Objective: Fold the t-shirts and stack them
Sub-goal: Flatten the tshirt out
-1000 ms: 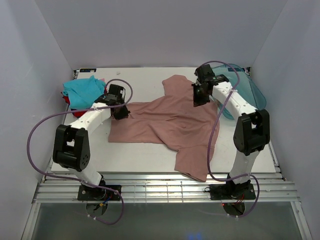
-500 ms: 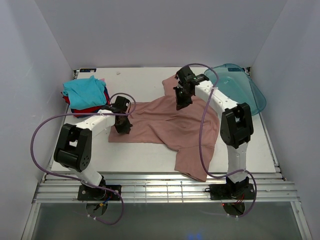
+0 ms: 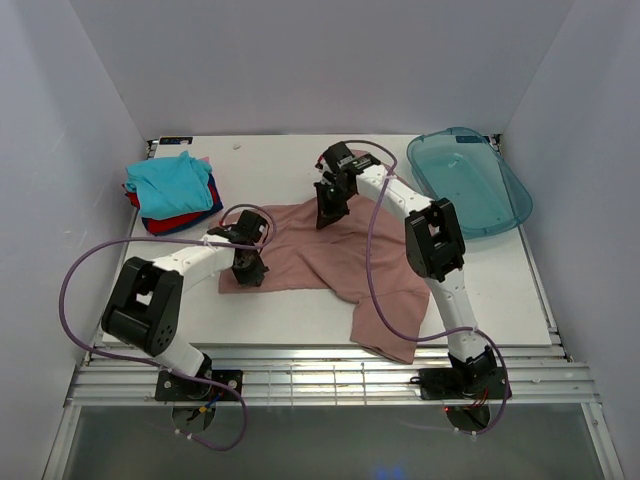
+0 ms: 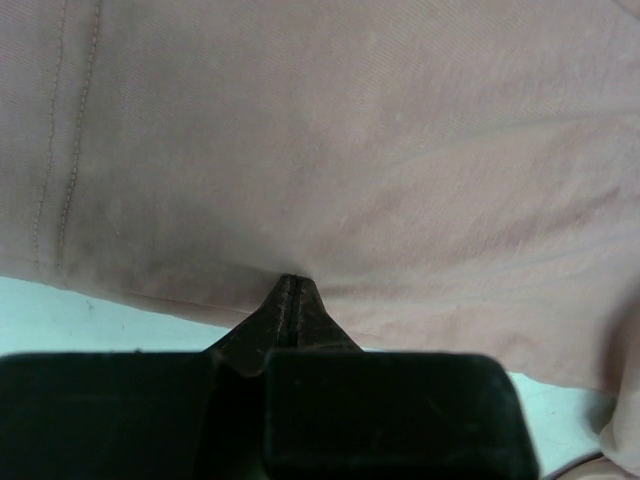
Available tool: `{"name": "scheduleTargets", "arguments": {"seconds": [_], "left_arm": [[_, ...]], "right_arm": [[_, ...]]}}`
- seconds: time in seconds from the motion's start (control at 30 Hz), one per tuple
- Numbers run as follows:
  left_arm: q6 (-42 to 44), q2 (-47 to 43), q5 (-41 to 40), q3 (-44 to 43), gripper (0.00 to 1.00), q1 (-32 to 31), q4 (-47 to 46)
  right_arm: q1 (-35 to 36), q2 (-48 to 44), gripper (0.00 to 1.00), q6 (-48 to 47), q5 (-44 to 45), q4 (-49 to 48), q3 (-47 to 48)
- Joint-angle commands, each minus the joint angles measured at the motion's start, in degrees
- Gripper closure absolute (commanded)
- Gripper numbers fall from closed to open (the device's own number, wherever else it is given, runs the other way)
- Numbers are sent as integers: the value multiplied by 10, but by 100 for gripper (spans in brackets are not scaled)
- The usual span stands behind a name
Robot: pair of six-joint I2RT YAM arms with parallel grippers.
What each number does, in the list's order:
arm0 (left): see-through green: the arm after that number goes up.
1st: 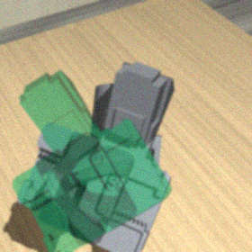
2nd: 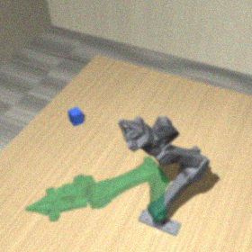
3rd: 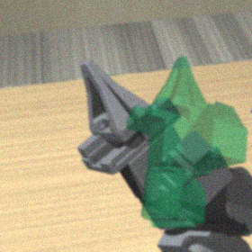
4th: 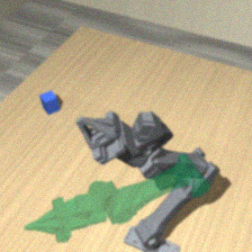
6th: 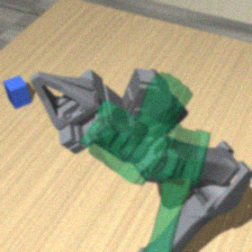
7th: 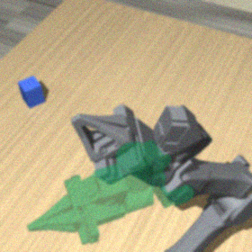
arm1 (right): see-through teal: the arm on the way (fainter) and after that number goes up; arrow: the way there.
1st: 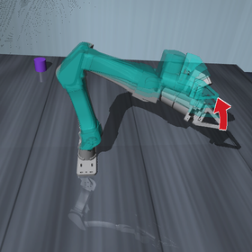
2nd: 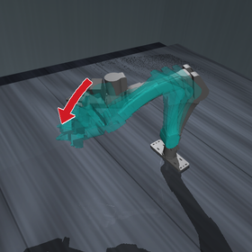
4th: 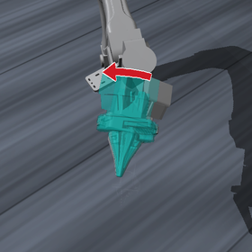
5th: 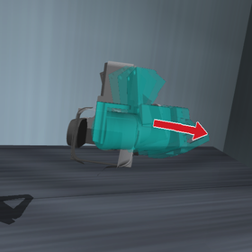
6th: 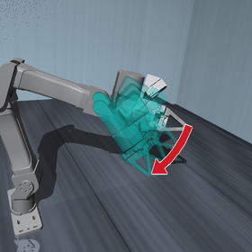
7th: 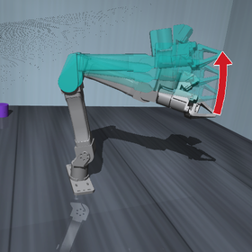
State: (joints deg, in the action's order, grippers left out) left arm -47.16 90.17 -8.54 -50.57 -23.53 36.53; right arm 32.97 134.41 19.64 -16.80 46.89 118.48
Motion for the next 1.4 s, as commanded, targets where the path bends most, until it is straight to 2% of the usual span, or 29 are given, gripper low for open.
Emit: {"name": "scheduleTargets", "arguments": {"seconds": [0.0, 0.53, 0.8, 0.93, 1.0, 1.17, 1.37], "left_arm": [[-29, -42, -11, 28, 100, -18, 25], [-88, -184, -23, 122, 100, -44, 107], [-113, -228, -28, 128, 100, -45, 144], [-106, -249, -63, 87, 100, -46, 142], [-93, -250, -96, 53, 100, -45, 140], [-88, -195, -154, 33, 100, -45, 130], [-82, -107, -146, 38, 100, -43, 100]], "right_arm": [[10, 24, 92, 22, -67, -43, 37], [24, 97, 92, 96, -121, -210, 52], [44, 138, 92, 75, -48, -159, 86], [50, 143, 92, 62, -39, -148, 82], [51, 141, 92, 59, -37, -146, 75], [51, 129, 92, 51, -32, -143, 63], [51, 123, 92, 39, -25, -127, 66]]}}
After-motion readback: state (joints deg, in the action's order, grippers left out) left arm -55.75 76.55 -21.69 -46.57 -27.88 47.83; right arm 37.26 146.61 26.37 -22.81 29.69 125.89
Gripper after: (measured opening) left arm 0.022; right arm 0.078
